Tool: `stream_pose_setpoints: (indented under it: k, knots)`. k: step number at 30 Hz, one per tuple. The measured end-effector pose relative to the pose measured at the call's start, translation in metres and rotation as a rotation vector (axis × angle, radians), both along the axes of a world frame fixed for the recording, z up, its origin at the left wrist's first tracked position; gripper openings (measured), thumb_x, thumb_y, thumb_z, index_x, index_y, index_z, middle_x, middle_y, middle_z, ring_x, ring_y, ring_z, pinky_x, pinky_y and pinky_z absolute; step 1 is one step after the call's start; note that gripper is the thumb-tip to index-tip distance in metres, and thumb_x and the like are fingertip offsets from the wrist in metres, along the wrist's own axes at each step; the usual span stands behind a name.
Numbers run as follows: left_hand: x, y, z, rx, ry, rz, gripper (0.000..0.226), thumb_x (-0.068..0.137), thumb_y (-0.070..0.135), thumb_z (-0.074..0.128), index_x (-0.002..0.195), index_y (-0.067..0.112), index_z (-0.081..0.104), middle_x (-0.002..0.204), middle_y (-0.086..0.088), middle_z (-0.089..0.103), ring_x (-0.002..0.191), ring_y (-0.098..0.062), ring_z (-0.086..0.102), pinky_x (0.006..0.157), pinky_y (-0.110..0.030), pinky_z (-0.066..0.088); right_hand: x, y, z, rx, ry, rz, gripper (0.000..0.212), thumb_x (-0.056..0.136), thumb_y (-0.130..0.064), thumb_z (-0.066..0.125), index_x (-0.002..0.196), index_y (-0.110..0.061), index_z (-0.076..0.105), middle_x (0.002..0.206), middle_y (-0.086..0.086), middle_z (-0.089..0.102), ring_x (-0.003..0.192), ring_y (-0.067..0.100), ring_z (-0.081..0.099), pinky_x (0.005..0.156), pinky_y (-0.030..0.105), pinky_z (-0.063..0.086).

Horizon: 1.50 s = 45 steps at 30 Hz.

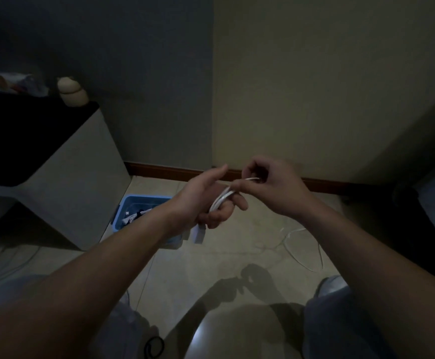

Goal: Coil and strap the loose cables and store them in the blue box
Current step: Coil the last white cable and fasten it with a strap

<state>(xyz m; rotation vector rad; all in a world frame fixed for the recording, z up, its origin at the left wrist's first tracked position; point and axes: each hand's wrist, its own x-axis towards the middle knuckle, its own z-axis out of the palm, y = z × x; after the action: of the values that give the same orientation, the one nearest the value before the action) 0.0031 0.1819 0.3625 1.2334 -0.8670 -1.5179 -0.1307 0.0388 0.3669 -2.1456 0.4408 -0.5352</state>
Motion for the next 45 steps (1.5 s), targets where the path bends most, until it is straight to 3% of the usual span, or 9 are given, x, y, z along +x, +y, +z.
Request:
stream_pose_setpoints:
  k: [6, 11, 17, 21, 25, 29, 35, 39, 45]
  knots:
    - [0.004, 0.005, 0.01, -0.008, 0.356, 0.156, 0.049, 0.087, 0.05, 0.035, 0.073, 0.01, 0.058, 0.041, 0.003, 0.028, 0.035, -0.011, 0.008, 0.044, -0.027, 0.007, 0.003, -0.008, -0.017, 0.215, 0.105, 0.065, 0.022, 0.102, -0.018, 0.056, 0.08, -0.016, 0.062, 0.064, 0.001, 0.057, 0.059, 0.016, 0.05, 0.056, 0.03, 0.041]
    - [0.015, 0.011, 0.009, -0.126, 0.542, 0.369, 0.039, 0.092, 0.043, 0.038, 0.077, 0.011, 0.055, 0.048, 0.005, 0.028, 0.035, -0.01, 0.018, 0.052, -0.029, 0.019, 0.005, 0.006, -0.025, 0.339, 0.31, 0.183, 0.03, 0.107, -0.023, 0.043, 0.086, -0.011, 0.061, 0.064, 0.001, 0.055, 0.055, 0.019, 0.045, 0.053, 0.03, 0.044]
    - [0.025, 0.015, 0.005, -0.203, 0.7, 0.559, 0.047, 0.096, 0.049, 0.043, 0.099, 0.006, 0.06, 0.066, 0.003, 0.046, 0.048, -0.01, 0.041, 0.055, -0.024, 0.041, 0.01, 0.027, -0.028, 0.131, 0.531, 0.268, 0.028, 0.108, -0.027, 0.036, 0.11, -0.018, 0.063, 0.075, 0.005, 0.065, 0.054, 0.012, 0.059, 0.049, 0.02, 0.045]
    - [0.027, 0.014, 0.0, -0.194, 0.561, 0.66, 0.072, 0.095, 0.061, 0.039, 0.122, -0.003, 0.056, 0.093, -0.013, 0.072, 0.072, -0.023, 0.069, 0.064, -0.03, 0.055, 0.012, 0.038, -0.027, -0.041, 0.588, 0.358, 0.036, 0.106, -0.024, 0.041, 0.14, -0.03, 0.053, 0.083, -0.003, 0.072, 0.056, 0.001, 0.062, 0.057, 0.021, 0.046]
    - [0.028, 0.007, -0.001, -0.087, 0.285, 0.627, 0.083, 0.094, 0.068, 0.025, 0.132, -0.003, 0.047, 0.108, -0.023, 0.073, 0.092, -0.035, 0.073, 0.082, -0.042, 0.048, 0.013, 0.043, -0.018, -0.177, 0.45, 0.292, 0.032, 0.101, -0.02, 0.049, 0.129, -0.021, 0.065, 0.082, -0.008, 0.072, 0.07, -0.002, 0.063, 0.067, 0.023, 0.048]
    - [0.018, -0.002, -0.002, -0.02, 0.176, 0.587, 0.076, 0.098, 0.061, 0.023, 0.126, -0.006, 0.046, 0.099, -0.029, 0.07, 0.083, -0.038, 0.066, 0.078, -0.043, 0.049, 0.008, 0.042, -0.006, -0.096, 0.32, 0.217, 0.019, 0.095, -0.014, 0.056, 0.092, -0.015, 0.075, 0.077, -0.01, 0.072, 0.061, 0.001, 0.06, 0.058, 0.021, 0.042]
    - [0.0, -0.009, -0.009, -0.004, -0.038, 0.359, 0.076, 0.101, 0.055, 0.017, 0.109, -0.009, 0.058, 0.079, -0.026, 0.062, 0.07, -0.029, 0.061, 0.067, -0.035, 0.05, 0.0, 0.038, 0.008, 0.392, 0.034, 0.114, 0.008, 0.091, 0.009, 0.056, 0.095, 0.004, 0.061, 0.068, 0.008, 0.07, 0.057, 0.017, 0.057, 0.048, 0.025, 0.045]
    - [-0.007, -0.01, -0.005, -0.035, -0.081, 0.201, 0.077, 0.087, 0.06, 0.021, 0.103, -0.006, 0.055, 0.08, -0.019, 0.054, 0.06, -0.024, 0.06, 0.04, -0.027, 0.045, -0.004, 0.029, 0.012, 0.423, -0.057, 0.046, 0.014, 0.09, 0.007, 0.061, 0.094, -0.006, 0.063, 0.075, 0.015, 0.074, 0.065, 0.019, 0.061, 0.052, 0.023, 0.045]
    - [-0.008, -0.003, 0.002, -0.009, -0.088, 0.113, 0.078, 0.09, 0.064, 0.016, 0.095, -0.002, 0.057, 0.055, -0.014, 0.046, 0.033, -0.016, 0.032, 0.04, -0.025, 0.027, -0.002, 0.013, 0.004, 0.371, -0.081, -0.073, 0.01, 0.086, -0.002, 0.072, 0.086, -0.01, 0.067, 0.078, 0.013, 0.072, 0.068, 0.016, 0.06, 0.055, 0.026, 0.045]
